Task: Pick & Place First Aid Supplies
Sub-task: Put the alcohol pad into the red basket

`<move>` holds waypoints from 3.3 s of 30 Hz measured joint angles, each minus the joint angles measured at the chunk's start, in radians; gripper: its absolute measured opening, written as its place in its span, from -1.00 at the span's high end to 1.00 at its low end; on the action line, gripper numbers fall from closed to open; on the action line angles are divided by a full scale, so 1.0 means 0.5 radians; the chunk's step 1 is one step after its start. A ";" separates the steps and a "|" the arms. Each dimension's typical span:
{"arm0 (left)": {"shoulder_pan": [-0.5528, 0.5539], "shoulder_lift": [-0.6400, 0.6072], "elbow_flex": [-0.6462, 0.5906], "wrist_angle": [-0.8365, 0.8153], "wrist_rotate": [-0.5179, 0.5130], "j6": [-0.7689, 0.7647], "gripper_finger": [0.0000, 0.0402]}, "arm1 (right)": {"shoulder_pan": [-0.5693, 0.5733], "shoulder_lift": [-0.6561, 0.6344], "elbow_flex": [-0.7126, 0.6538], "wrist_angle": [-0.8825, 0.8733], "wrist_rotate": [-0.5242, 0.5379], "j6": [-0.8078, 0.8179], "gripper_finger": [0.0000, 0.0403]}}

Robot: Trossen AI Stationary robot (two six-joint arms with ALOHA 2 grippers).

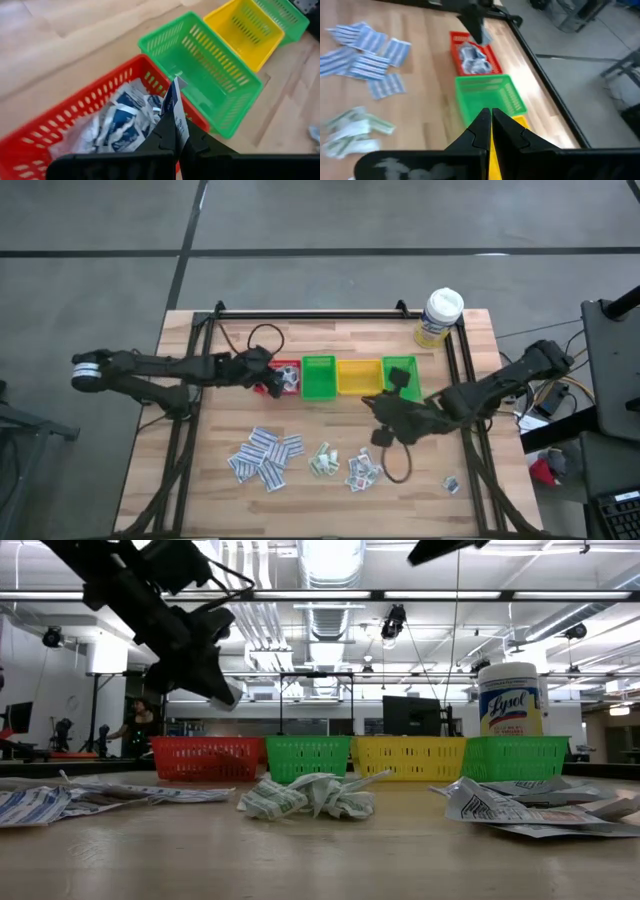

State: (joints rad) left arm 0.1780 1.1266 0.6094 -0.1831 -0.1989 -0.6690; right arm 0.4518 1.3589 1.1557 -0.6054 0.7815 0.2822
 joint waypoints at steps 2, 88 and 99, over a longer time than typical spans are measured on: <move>0.027 0.038 0.017 0.005 0.066 -0.058 1.00 | 0.067 -0.038 0.000 -0.023 0.002 0.006 0.94; -0.139 -0.127 0.320 -0.020 0.297 0.812 0.23 | 0.440 -1.238 -0.880 -0.208 -0.804 0.655 0.94; -0.333 -0.417 -0.007 0.288 0.289 0.760 0.23 | 0.441 -0.935 -0.880 -0.244 -1.559 1.176 0.94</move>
State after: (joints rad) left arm 0.0115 0.9182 0.6059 -0.0393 -0.0544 -0.2891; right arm 0.6724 0.8916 0.7158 -0.7273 0.0019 0.8704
